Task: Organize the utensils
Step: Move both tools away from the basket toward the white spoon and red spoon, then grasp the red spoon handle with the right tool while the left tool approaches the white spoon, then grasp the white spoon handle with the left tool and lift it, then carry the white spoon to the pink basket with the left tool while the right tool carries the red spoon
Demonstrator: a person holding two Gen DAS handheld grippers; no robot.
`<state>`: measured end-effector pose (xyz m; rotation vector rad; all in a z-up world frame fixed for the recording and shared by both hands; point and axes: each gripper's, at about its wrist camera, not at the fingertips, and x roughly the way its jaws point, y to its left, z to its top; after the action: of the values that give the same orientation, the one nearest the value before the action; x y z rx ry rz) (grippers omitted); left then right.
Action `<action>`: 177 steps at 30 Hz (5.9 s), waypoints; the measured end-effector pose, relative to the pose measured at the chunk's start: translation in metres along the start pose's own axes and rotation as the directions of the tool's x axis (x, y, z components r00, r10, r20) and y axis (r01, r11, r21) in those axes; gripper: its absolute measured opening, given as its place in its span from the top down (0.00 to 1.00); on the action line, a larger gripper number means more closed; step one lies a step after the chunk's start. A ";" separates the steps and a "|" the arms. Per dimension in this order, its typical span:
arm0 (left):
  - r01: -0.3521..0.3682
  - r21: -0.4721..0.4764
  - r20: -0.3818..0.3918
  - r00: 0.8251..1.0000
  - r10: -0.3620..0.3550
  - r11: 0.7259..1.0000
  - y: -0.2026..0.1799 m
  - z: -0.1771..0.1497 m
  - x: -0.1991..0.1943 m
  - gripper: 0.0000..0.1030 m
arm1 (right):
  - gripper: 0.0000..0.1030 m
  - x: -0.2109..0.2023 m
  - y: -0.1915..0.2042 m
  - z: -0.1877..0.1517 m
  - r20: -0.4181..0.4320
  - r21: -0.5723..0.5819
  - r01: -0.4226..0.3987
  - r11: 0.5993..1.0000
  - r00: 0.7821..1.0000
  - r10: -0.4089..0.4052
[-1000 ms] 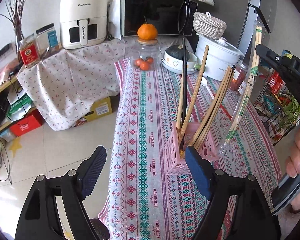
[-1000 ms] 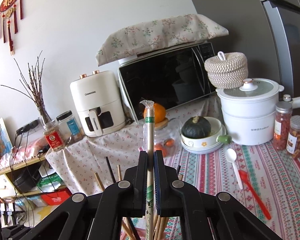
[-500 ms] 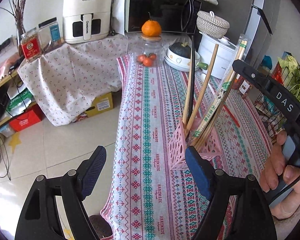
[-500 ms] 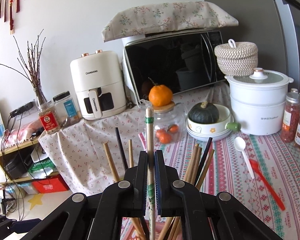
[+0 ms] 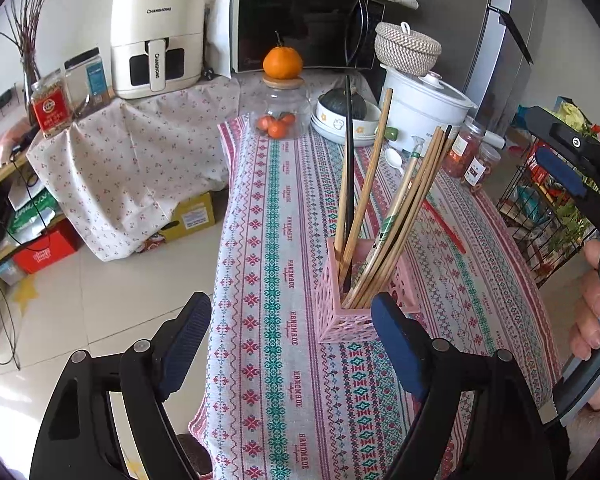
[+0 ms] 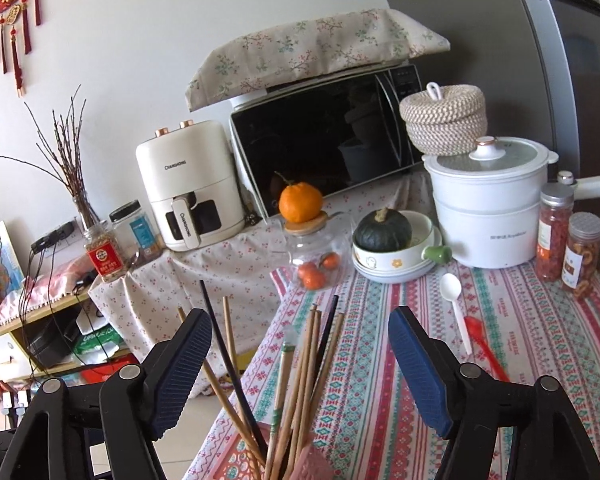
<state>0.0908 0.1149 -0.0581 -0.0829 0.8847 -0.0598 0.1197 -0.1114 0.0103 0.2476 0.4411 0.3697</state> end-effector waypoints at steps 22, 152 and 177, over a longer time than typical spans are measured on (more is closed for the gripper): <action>0.092 0.169 0.036 0.994 -0.099 0.981 -0.118 0.006 -0.013 0.14 | 0.00 -0.048 -0.124 0.008 -0.142 0.043 0.286 0.957 0.950 -0.277; 0.233 0.332 -0.383 0.919 -0.096 0.914 -0.237 -0.024 0.166 0.45 | 0.52 0.032 -0.201 -0.106 -0.769 -0.102 0.152 0.983 0.614 -0.175; 0.217 0.336 -0.212 0.965 -0.151 0.916 -0.198 -0.021 0.079 0.65 | 0.58 0.081 -0.176 -0.104 -0.768 -0.193 0.149 0.970 0.592 -0.244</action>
<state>0.1204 -0.0901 -0.1128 0.1832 1.0347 -0.4109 0.1914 -0.2222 -0.1653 -0.1009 1.3266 0.2639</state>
